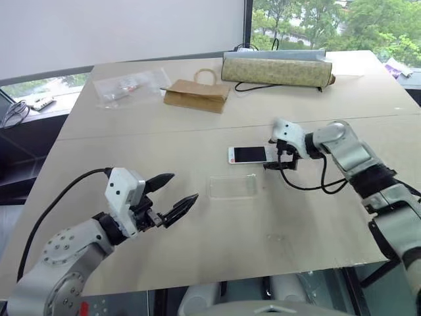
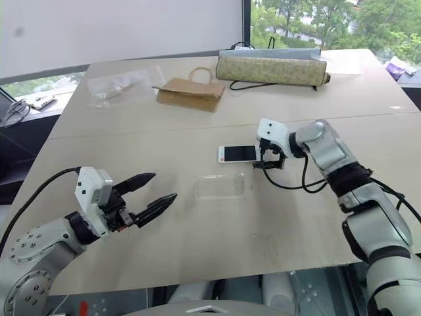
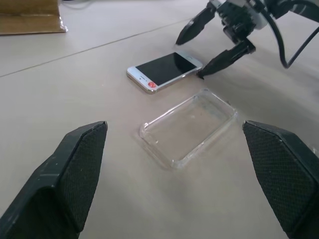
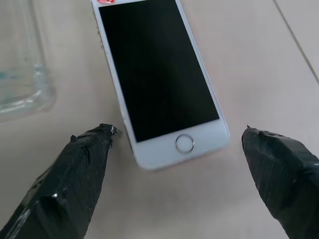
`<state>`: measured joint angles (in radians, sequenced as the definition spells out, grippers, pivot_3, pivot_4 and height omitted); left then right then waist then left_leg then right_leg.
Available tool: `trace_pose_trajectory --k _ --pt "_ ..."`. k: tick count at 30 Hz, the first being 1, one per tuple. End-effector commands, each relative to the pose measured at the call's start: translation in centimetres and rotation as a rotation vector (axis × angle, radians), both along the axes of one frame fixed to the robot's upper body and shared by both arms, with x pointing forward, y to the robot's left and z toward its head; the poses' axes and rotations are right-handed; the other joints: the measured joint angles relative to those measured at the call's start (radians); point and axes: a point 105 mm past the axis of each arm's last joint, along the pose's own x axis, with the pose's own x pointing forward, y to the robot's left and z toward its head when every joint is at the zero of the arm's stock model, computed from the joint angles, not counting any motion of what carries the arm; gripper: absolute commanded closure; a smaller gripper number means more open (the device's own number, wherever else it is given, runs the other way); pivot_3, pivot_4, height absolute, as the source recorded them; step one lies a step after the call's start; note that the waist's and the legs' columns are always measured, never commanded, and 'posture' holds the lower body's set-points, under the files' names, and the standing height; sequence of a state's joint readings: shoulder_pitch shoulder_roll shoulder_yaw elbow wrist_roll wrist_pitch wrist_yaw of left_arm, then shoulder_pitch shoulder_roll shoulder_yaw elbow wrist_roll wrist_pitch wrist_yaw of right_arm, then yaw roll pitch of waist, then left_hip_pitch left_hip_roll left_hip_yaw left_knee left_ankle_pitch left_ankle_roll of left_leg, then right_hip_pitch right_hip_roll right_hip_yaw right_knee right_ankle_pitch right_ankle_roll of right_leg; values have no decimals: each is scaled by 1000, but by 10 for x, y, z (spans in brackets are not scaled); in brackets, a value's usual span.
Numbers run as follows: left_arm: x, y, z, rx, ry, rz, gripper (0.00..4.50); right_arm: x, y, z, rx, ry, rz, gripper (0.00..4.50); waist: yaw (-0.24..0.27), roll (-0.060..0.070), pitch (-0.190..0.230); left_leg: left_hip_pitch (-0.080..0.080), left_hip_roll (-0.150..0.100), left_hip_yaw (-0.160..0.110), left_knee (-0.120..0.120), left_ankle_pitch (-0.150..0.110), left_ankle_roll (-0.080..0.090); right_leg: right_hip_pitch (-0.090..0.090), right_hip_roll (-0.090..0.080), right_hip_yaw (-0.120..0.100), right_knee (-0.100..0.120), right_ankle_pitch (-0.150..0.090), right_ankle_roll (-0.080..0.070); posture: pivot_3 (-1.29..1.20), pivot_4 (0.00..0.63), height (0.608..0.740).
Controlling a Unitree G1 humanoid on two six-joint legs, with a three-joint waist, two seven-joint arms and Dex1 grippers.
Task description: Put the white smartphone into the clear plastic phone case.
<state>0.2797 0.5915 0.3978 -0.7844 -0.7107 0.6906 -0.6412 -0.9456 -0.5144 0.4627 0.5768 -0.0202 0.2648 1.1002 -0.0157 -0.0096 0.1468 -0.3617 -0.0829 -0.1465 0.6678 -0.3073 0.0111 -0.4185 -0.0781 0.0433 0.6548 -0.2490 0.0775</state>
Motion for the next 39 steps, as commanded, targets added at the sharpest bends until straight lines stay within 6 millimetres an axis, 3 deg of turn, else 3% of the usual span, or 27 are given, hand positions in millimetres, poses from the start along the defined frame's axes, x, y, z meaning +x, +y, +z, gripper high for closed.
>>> trace_pose_trajectory --k 1,15,18,19,23,28,33,39 --pt "-6 -7 9 8 -47 -2 41 8 8 7 -8 -12 35 0 -6 0 0 0 0 1 0 0 0 0 0 1 0 0 0 0 150 740" --pt "-13 -6 5 10 -44 46 41 10 49 -13 -2 148 101 0 -50 1 -1 5 1 2 -2 -1 -1 0 5 6 2 1 -2 0 150 740" --pt "-14 -5 3 10 -37 53 0 9 47 -16 -32 148 114 1286 -57 1 -1 8 1 2 -4 -1 -2 0 6 11 3 1 -2 0 150 740" --pt "-14 -4 2 11 -34 56 0 10 44 -15 -36 142 114 1531 -57 1 -1 9 1 2 -4 -1 -2 0 7 11 3 1 -2 0 150 740" --pt "-15 -3 -1 10 -28 66 0 16 36 -2 -6 83 112 1552 -52 1 -1 10 1 2 -5 -1 -2 1 7 12 3 1 -2 0 150 740" --pt "-12 1 -8 6 -12 82 0 17 27 33 88 -3 159 1552 -40 3 1 8 1 1 -5 -1 -2 0 7 11 2 1 -2 0 150 740" --pt "-7 7 -17 19 2 82 0 -12 33 61 137 -65 273 1552 -30 3 1 -3 1 0 -5 -1 -2 -11 6 10 2 1 -2 0 150 740" --pt "-6 20 -29 75 20 37 0 -67 52 38 38 -59 336 1552 -22 3 1 -6 1 0 -6 -1 -3 -15 6 9 1 1 -2 0 150 740"
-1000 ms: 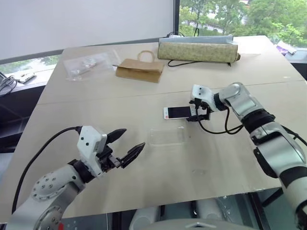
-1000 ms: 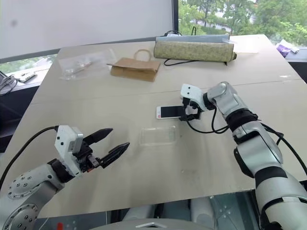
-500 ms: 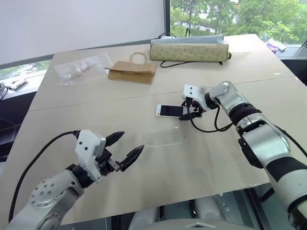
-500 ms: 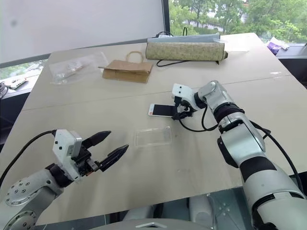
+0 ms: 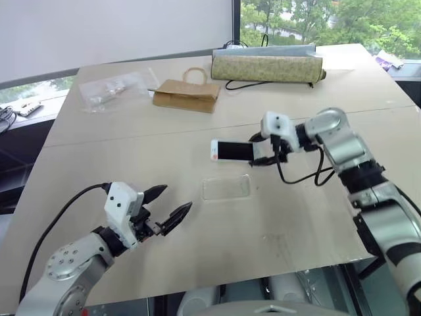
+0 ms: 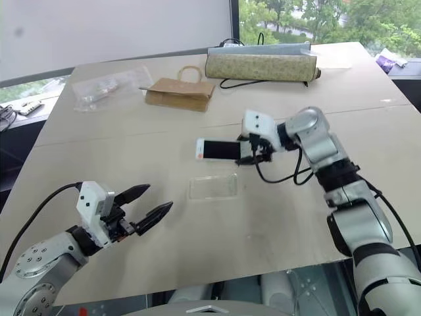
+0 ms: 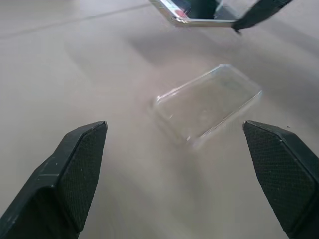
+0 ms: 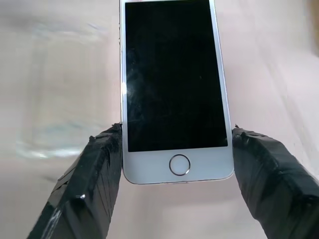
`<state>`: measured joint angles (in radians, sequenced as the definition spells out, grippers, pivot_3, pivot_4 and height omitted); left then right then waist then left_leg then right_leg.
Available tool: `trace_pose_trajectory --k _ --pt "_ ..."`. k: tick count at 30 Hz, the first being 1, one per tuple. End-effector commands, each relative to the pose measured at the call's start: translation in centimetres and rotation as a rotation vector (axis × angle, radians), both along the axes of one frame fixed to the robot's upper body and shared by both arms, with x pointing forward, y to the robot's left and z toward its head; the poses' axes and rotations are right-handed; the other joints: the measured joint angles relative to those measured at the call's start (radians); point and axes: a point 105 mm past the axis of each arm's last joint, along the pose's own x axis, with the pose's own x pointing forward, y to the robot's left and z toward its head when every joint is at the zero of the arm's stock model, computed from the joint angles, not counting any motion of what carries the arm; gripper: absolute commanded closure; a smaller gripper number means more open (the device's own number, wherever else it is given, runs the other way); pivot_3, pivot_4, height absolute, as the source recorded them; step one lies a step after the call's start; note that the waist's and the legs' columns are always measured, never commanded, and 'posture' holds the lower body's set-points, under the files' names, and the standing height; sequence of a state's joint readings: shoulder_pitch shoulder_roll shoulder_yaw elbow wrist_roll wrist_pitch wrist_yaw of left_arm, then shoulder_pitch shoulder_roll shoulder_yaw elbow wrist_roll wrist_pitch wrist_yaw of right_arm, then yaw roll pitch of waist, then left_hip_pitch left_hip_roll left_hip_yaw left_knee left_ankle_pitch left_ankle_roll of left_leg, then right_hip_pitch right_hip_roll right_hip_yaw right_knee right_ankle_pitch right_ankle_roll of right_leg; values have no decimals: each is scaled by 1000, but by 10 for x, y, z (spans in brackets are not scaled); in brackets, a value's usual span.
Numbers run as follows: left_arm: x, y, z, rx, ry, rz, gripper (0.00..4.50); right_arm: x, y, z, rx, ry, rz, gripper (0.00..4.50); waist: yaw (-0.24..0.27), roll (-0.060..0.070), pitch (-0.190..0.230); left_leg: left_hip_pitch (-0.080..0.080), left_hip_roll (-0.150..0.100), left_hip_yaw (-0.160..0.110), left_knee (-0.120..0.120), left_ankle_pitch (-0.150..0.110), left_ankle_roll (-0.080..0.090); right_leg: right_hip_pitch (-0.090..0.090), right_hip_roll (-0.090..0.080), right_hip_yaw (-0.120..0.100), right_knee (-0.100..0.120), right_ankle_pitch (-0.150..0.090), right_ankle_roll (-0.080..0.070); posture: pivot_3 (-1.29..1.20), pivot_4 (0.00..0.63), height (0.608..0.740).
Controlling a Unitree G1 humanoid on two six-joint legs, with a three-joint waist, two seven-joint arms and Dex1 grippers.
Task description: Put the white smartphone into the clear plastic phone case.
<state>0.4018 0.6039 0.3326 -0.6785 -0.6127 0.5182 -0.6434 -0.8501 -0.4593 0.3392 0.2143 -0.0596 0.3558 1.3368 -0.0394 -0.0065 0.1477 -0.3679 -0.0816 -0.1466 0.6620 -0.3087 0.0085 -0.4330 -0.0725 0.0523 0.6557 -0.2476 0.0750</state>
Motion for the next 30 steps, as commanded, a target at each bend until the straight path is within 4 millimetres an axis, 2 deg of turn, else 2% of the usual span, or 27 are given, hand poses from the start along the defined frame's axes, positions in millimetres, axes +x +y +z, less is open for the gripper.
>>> trace_pose_trajectory --k 1,5,9,21,30 --pt "0 5 4 33 -32 -38 0 -24 14 2 -54 -65 43 1552 2 0 0 0 0 0 0 0 0 0 0 0 0 0 0 0 150 740" --pt "2 7 -1 92 -32 -93 0 -38 17 -17 -109 -45 29 1552 7 0 0 1 -1 0 2 0 0 1 -1 0 1 1 -1 0 150 740" --pt "3 5 -5 125 -30 -141 0 -39 12 -29 -166 -47 -5 1552 10 0 0 1 -1 0 2 0 0 2 -1 0 1 1 -1 0 150 740" --pt "4 6 -7 134 -45 -156 0 -38 9 -39 -203 -30 -44 1552 9 -2 -1 2 -1 0 2 0 0 3 0 0 1 1 -1 0 150 740" --pt "4 -3 -7 120 -61 -163 0 -39 11 -39 -200 28 -54 1552 9 -2 -1 4 -1 0 2 0 0 4 -1 -1 1 1 -1 0 150 740"
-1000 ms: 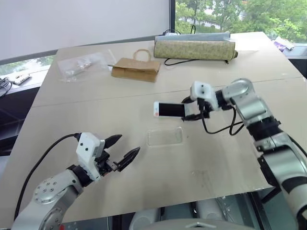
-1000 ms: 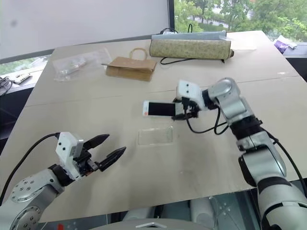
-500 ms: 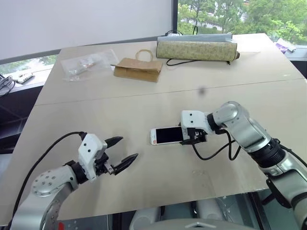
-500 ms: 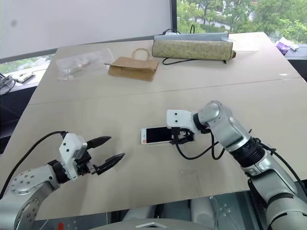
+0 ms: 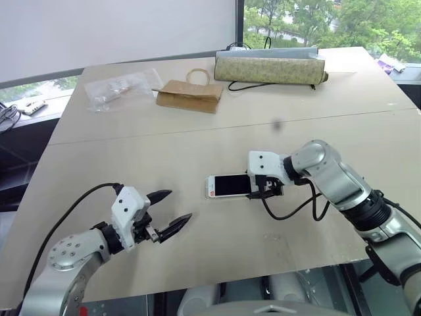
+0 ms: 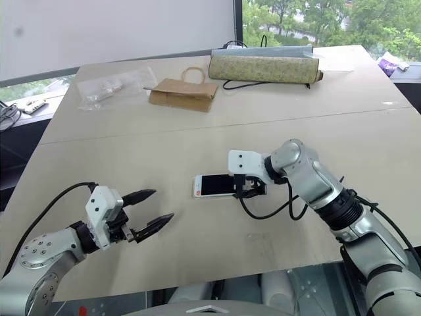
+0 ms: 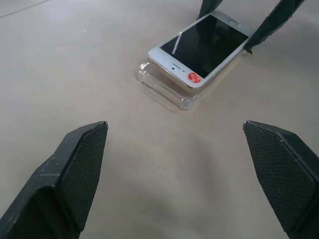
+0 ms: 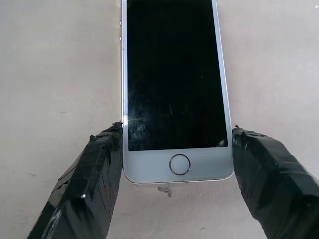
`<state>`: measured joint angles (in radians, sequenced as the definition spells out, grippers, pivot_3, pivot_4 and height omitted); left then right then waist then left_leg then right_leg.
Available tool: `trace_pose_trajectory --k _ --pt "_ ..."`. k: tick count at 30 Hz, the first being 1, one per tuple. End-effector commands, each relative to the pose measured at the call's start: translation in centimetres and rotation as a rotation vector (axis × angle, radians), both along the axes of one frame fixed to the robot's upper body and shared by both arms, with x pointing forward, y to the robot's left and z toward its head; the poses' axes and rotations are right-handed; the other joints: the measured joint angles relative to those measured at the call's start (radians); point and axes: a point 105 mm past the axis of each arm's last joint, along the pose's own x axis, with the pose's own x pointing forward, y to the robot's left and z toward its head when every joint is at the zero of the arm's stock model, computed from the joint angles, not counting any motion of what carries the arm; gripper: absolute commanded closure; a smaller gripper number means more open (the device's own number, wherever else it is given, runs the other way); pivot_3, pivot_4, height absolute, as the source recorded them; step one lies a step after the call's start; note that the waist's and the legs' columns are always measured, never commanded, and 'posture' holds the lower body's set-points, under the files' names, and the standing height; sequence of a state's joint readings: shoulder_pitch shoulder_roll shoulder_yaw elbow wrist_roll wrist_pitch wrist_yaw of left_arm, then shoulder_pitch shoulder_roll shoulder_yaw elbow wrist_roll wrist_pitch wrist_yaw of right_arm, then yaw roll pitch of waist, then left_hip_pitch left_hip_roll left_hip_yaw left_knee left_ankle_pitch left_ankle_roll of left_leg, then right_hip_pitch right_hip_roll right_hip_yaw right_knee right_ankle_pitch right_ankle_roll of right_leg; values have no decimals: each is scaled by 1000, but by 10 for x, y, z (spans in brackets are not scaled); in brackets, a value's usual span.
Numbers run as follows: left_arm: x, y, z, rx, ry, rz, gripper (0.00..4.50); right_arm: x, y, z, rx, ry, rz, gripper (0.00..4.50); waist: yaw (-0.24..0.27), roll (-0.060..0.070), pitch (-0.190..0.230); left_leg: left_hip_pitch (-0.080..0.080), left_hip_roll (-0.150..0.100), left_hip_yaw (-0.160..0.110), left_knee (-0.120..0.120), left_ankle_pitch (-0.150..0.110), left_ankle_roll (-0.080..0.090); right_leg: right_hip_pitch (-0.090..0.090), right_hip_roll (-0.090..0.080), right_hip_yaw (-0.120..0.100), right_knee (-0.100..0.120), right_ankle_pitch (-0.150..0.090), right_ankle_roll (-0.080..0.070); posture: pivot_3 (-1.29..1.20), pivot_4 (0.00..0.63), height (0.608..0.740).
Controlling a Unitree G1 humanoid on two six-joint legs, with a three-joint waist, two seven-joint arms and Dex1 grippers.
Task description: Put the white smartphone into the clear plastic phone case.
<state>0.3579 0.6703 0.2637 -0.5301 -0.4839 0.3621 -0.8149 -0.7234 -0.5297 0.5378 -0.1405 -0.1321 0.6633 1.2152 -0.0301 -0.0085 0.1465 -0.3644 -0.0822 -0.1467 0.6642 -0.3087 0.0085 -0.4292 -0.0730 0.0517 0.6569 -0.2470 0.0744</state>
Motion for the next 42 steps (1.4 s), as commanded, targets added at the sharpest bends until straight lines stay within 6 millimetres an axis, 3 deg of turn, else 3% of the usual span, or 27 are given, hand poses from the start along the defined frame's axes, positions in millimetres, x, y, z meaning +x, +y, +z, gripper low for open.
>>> trace_pose_trajectory --k 1,19,22,33,40,42 --pt "0 -6 9 4 -49 -16 0 -2 2 -2 -18 13 8 1552 0 0 0 0 0 0 0 0 0 0 0 0 0 0 0 0 150 740" --pt "0 -14 13 -3 -54 -28 0 -9 -4 -4 -120 -9 84 1552 17 0 0 0 0 0 0 0 0 0 0 0 -1 0 0 0 150 740" --pt "0 -14 14 -4 -53 -37 0 -9 -3 -2 -113 -11 88 72 17 0 0 0 0 0 0 0 0 0 0 -1 -1 0 0 0 150 740" --pt "0 -12 15 -31 -42 -118 0 -17 -13 28 18 24 22 72 18 0 0 -2 0 -1 0 0 0 0 0 -1 -1 0 0 0 150 740" --pt "6 -6 12 -29 -22 -149 0 -25 -20 48 232 40 -48 72 19 0 0 -2 0 -2 -1 0 0 0 0 -2 -2 0 0 0 150 740" --pt "7 -5 10 -29 -21 -153 522 -29 -19 48 267 52 -54 0 16 0 0 -2 0 -1 -1 0 0 0 0 -2 -2 0 0 0 150 740"
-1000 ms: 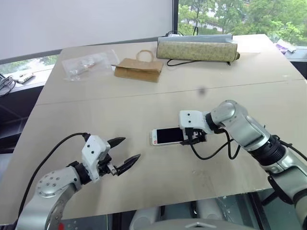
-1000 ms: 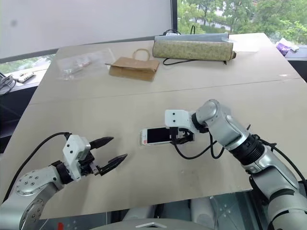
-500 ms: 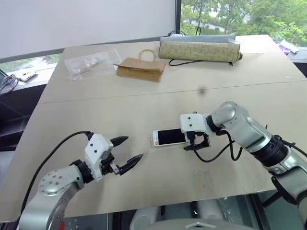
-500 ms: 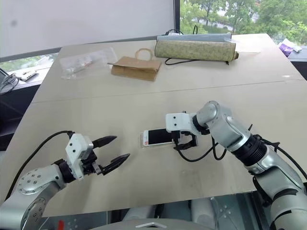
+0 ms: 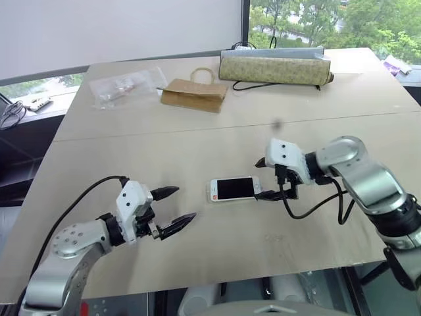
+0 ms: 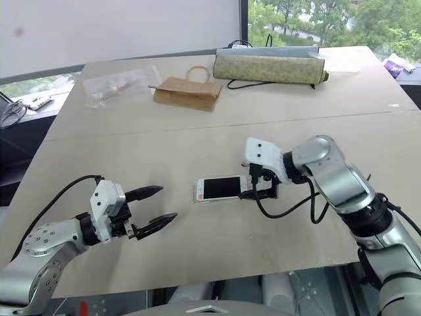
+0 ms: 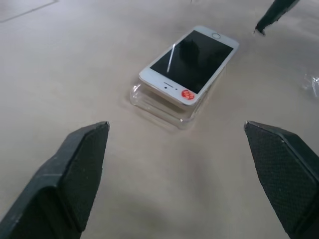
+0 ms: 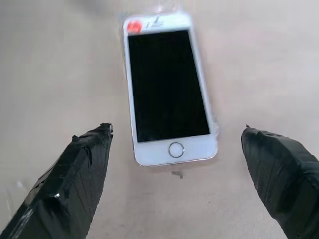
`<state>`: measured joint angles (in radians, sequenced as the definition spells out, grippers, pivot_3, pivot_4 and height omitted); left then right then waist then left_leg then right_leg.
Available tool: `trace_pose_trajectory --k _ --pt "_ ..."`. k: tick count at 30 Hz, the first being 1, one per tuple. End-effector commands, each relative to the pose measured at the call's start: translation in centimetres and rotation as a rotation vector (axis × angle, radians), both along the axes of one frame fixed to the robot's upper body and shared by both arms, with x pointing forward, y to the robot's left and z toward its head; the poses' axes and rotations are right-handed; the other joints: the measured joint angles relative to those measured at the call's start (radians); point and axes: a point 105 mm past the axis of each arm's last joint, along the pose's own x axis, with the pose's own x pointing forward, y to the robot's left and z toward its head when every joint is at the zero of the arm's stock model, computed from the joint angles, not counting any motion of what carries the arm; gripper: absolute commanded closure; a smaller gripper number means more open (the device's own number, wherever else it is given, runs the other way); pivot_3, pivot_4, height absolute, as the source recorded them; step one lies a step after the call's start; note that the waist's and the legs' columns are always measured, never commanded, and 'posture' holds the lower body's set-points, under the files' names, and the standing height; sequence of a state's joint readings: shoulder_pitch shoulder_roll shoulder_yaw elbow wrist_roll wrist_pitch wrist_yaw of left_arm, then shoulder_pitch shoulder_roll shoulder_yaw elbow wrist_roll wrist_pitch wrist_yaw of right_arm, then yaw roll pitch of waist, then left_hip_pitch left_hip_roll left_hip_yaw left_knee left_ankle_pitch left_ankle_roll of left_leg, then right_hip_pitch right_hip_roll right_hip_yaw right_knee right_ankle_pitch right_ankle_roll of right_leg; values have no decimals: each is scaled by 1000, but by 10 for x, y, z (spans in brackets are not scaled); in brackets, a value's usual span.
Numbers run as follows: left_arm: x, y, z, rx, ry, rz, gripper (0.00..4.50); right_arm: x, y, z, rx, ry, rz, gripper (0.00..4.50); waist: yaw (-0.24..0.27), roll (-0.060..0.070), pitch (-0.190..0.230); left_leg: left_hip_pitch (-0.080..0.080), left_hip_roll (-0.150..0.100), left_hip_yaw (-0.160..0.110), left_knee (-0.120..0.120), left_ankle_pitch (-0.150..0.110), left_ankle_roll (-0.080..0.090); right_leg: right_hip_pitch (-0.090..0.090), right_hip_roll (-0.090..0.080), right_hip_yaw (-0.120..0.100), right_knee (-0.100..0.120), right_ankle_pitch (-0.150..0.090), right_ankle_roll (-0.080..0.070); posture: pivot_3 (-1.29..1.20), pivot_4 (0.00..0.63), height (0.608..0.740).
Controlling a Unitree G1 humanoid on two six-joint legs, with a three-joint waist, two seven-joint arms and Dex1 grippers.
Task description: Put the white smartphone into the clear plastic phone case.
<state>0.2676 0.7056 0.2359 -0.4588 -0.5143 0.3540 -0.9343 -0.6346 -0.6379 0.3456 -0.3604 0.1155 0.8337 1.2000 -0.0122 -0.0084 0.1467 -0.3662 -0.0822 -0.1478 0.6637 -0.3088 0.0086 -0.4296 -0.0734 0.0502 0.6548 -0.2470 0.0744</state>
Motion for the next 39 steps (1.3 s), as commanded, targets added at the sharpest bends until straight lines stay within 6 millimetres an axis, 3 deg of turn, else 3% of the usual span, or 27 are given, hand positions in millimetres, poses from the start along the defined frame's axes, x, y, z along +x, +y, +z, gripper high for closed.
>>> trace_pose_trajectory --k 1,9,15,18,22,26,27,39 --pt "1 2 4 1 -18 -25 678 -9 3 14 93 -34 8 0 -3 0 0 0 0 0 0 0 0 0 0 0 0 0 0 0 150 740" --pt "13 -5 -4 37 -8 -62 4468 -15 17 8 201 -12 3 0 -1 0 0 0 0 0 0 0 0 0 0 0 0 0 0 0 150 740" --pt "19 -12 -17 92 7 -92 4468 -12 33 -2 219 -7 11 0 -2 0 0 0 0 0 0 0 0 0 0 0 1 0 0 0 150 740" --pt "23 -11 -28 118 24 -98 4500 -10 42 -2 249 14 8 784 -3 0 0 1 0 0 0 0 0 0 0 0 1 0 0 0 150 740" --pt "26 -2 -37 126 37 -98 4500 -8 54 -2 267 22 21 2202 -2 0 0 1 0 0 0 0 0 0 0 0 1 0 0 0 150 740" --pt "29 2 -45 128 35 -103 4500 -6 65 -5 266 26 31 4204 -3 0 0 1 0 0 0 0 0 0 0 0 2 0 0 0 150 740" --pt "30 1 -46 122 29 -104 4500 -6 67 -6 264 24 36 4454 -3 0 0 1 0 0 0 0 0 0 0 0 2 0 0 0 150 740" --pt "35 -5 -40 64 -4 -118 4500 3 82 -21 200 -14 51 4454 -1 0 0 3 -1 -1 2 0 0 0 0 -1 4 0 0 0 150 740"
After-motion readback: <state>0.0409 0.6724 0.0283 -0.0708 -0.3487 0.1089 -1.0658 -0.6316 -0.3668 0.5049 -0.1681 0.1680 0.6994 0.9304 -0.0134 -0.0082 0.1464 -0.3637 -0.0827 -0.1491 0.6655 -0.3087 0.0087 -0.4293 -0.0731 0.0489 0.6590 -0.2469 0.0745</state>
